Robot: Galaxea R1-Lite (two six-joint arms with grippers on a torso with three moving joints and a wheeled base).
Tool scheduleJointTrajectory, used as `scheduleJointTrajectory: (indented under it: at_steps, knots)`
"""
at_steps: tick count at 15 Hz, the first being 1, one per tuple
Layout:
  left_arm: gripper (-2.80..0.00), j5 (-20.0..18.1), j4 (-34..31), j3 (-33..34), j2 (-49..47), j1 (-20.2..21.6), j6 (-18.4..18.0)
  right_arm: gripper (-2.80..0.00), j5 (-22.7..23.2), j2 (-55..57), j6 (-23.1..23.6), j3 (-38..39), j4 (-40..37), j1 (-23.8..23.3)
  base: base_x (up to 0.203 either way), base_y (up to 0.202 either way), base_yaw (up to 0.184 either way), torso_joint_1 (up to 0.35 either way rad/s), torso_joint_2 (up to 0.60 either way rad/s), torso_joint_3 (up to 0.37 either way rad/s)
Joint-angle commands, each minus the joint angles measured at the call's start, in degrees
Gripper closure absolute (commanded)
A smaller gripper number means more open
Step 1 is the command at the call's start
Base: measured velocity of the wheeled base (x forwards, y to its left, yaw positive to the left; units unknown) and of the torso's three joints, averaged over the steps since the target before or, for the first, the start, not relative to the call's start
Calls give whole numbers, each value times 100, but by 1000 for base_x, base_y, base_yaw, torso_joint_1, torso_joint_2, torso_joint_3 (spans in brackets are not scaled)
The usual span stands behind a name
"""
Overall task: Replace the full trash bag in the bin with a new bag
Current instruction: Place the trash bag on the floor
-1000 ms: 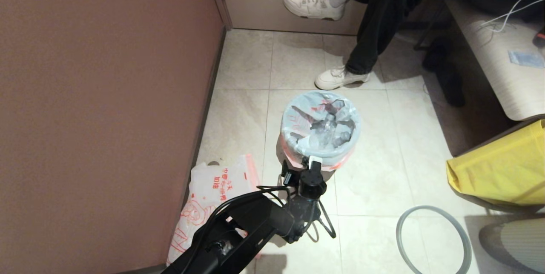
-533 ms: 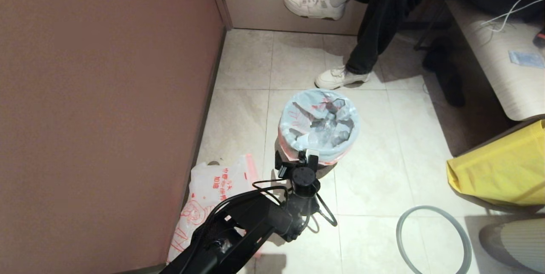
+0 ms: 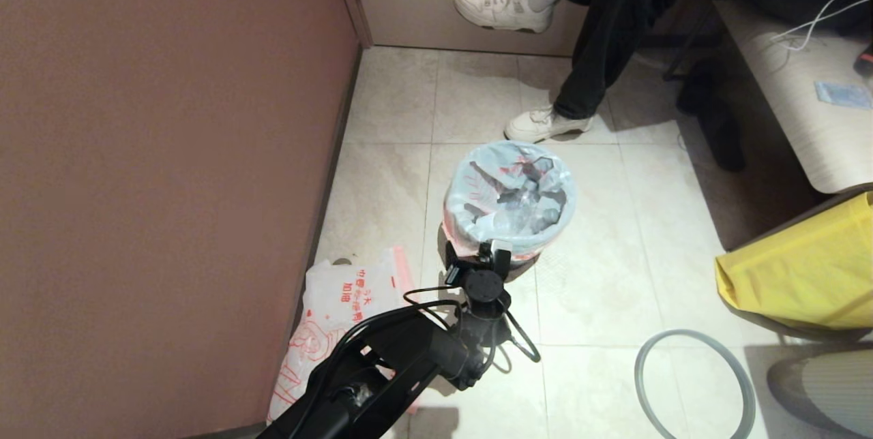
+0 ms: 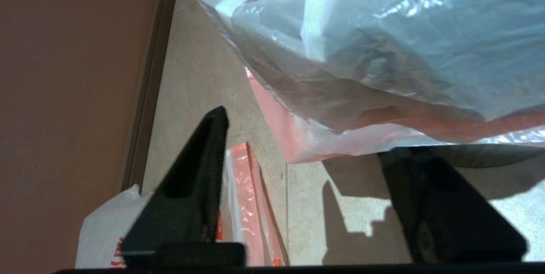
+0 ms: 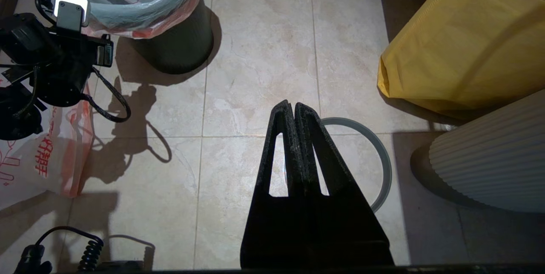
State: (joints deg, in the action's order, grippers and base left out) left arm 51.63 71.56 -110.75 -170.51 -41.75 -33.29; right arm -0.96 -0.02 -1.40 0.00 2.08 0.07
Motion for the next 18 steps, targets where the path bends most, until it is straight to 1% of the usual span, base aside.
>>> scheduleJointTrajectory:
  at_steps: [1,7,11,14,18]
  knots:
    - [0,32,25,10,-9,0,-19,0,0,2,0,0,2,1,0,0,0,0,0,0]
    - [0,23,-2,-26,-17,71,-19,0,0,2,0,0,2,1,0,0,0,0,0,0]
    - [0,76,38,93,62,277,-42,0,0,2,0,0,6,1,0,0,0,0,0,0]
    - [0,251,81,241,409,438,-164,0,0,2,0,0,2,1,0,0,0,0,0,0]
    - [0,464,132,334,932,516,-230,0,0,2,0,0,3,1,0,0,0,0,0,0]
